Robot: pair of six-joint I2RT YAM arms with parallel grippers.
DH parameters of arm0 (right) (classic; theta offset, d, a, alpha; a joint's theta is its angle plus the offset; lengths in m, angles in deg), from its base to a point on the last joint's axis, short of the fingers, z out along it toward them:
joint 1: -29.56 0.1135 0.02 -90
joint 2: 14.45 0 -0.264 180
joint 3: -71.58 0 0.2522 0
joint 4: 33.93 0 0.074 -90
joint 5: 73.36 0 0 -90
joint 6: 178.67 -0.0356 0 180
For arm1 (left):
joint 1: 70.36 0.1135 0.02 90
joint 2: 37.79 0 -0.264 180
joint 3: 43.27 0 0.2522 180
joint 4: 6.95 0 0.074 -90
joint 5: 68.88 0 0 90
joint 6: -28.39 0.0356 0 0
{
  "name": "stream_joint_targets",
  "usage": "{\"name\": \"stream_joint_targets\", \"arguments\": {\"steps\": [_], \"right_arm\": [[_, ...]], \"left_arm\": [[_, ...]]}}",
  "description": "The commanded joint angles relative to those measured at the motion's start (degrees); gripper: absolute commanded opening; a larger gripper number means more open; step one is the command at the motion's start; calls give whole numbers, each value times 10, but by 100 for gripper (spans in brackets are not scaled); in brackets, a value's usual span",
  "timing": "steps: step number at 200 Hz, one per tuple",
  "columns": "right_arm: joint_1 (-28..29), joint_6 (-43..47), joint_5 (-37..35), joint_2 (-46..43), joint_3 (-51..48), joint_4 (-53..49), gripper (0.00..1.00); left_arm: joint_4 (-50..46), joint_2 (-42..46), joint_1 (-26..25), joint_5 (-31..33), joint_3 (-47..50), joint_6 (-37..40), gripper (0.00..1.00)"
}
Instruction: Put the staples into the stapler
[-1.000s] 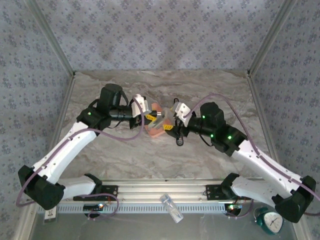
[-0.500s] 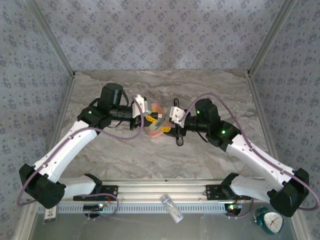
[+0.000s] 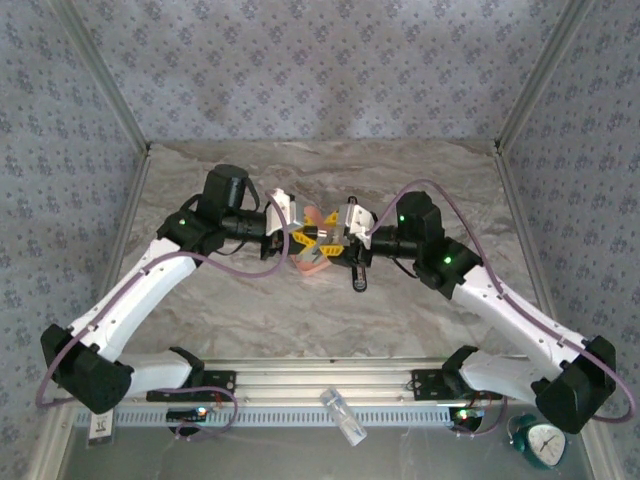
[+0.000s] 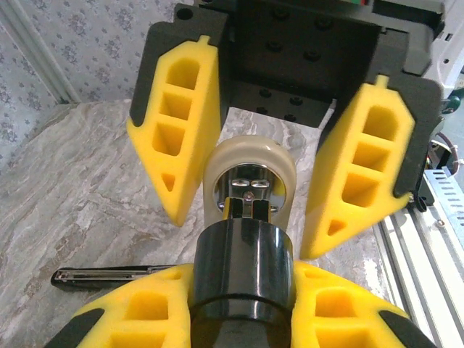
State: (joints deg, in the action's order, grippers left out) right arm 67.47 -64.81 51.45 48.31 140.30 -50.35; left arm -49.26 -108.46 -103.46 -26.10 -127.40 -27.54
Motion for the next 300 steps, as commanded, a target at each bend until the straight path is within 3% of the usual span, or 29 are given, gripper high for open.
{"name": "stream_joint_targets", "arguments": {"steps": [1, 41, 87, 189, 300], "right_arm": [[-10, -20, 30, -2, -5, 7, 42], [-45, -77, 30, -32, -66, 50, 21], [-76, -155, -1, -77, -190, 140, 12], [-93, -244, -45, -109, -327, 273, 6], [-42, -250, -88, -77, -340, 310, 4]], "left_arm": [[21, 9, 3, -35, -29, 10, 0], [58, 25, 16, -37, -14, -25, 0], [154, 54, 60, -60, 0, -124, 0], [363, 69, 119, -44, -5, -350, 0], [482, 55, 120, 34, -14, -452, 0]]}}
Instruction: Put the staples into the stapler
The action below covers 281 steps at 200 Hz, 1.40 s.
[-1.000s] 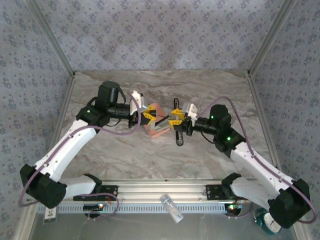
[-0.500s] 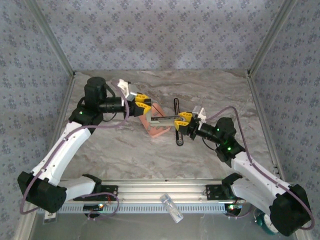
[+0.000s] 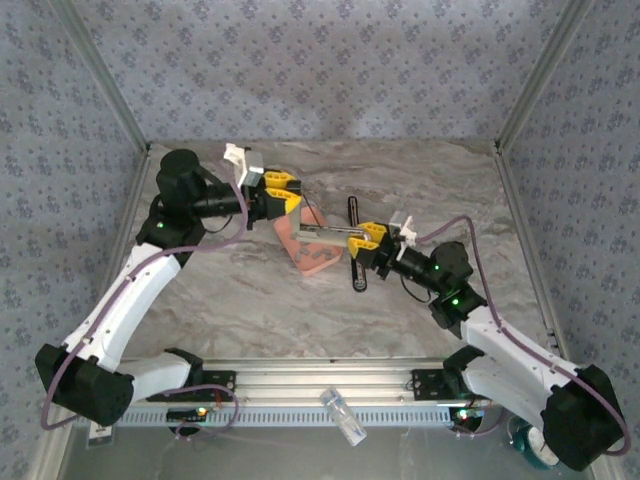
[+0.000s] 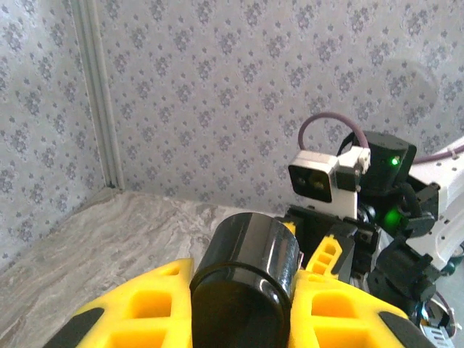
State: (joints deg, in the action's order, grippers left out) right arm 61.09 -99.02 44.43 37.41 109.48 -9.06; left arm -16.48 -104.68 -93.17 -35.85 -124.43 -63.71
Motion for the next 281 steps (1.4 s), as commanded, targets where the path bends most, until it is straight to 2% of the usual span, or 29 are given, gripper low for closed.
{"name": "stream_joint_targets", "arguments": {"steps": [1, 73, 174, 233, 281], "right_arm": [[22, 93, -19, 33, -31, -102, 4], [59, 94, -65, 62, -20, -61, 3], [72, 59, -99, 126, -20, 65, 2], [41, 26, -98, 141, -69, 150, 0], [2, 37, -48, 54, -77, 92, 0]], "left_arm": [[155, 16, 17, 132, -44, -90, 0], [205, 12, 16, 175, -33, -122, 0], [365, -5, 10, 246, 6, -234, 0], [350, 9, 21, 263, 0, -236, 0], [312, 41, 50, 291, 38, -234, 0]]}}
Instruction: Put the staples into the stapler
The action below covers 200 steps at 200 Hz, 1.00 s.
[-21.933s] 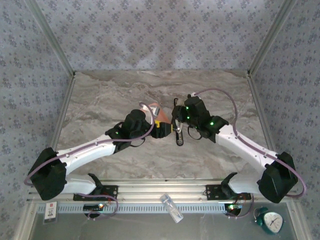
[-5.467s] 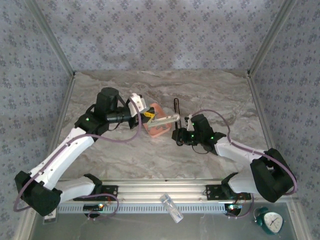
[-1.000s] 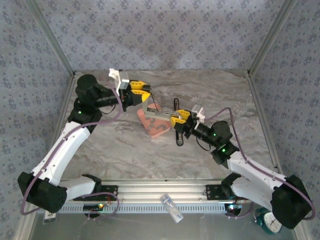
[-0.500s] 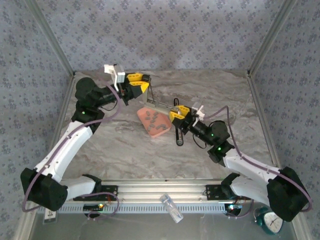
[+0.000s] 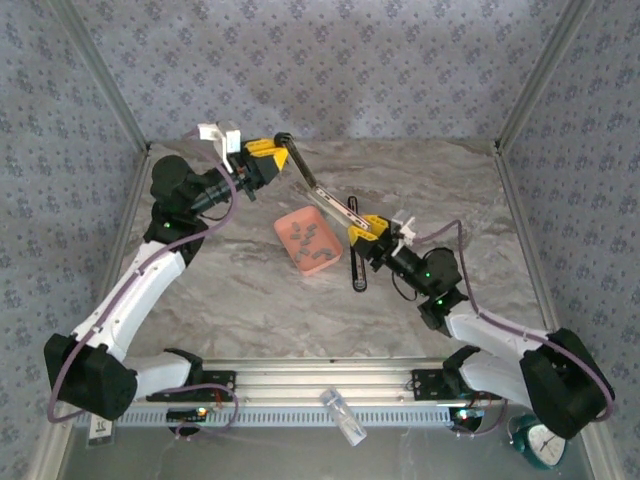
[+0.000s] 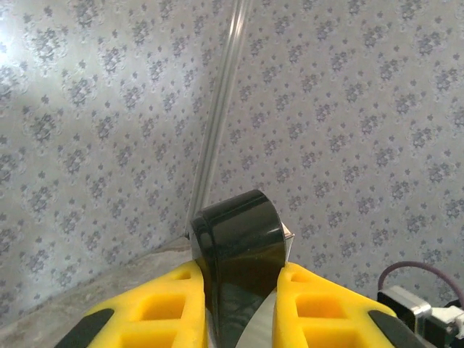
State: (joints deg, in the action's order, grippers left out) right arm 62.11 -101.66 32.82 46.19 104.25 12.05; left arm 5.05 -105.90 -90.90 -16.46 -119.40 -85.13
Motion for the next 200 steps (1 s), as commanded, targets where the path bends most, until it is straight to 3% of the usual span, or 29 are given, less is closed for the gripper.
{"name": "stream_joint_targets", "arguments": {"steps": [1, 35, 105, 200], "right_arm": [[-8, 63, 69, -36, -24, -121, 0], [-13, 67, 73, -71, -23, -152, 0], [-7, 93, 82, -138, 21, -217, 0], [-8, 68, 67, -142, -5, -170, 0]], "left_arm": [[97, 53, 27, 98, -12, -20, 0], [133, 49, 28, 105, 9, -57, 0], [73, 58, 28, 161, 63, -38, 0], [77, 67, 38, 200, 93, -81, 0]]}}
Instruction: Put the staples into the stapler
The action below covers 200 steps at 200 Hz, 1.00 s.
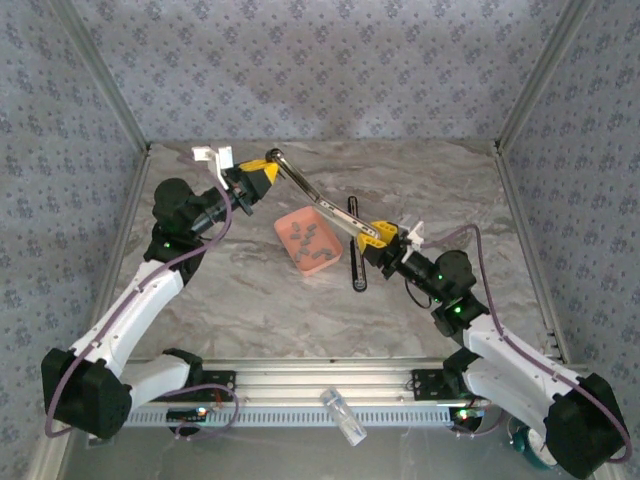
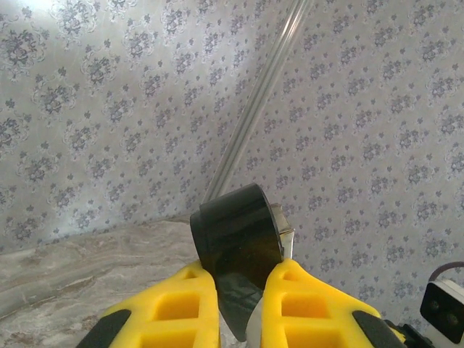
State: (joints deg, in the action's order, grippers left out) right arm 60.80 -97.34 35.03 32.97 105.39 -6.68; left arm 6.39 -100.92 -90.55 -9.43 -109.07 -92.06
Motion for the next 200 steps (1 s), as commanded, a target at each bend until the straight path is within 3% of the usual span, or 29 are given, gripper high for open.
{"name": "stream_joint_targets", "arguments": {"steps": [1, 53, 108, 143, 200], "right_arm": [[6, 26, 44, -11, -16, 17, 0], [9, 38, 46, -42, -1, 1, 0], [7, 25, 21, -30, -36, 50, 0], [9, 26, -16, -35, -27, 20, 0], [4, 33, -14, -37, -4, -20, 0]], "left_arm": [[63, 18, 35, 130, -10, -12, 0], [53, 20, 37, 166, 15, -47, 0], [139, 12, 38, 193, 45, -172, 0], [98, 10, 38, 169, 26, -151, 0], [-59, 21, 27, 141, -3, -63, 39]]}}
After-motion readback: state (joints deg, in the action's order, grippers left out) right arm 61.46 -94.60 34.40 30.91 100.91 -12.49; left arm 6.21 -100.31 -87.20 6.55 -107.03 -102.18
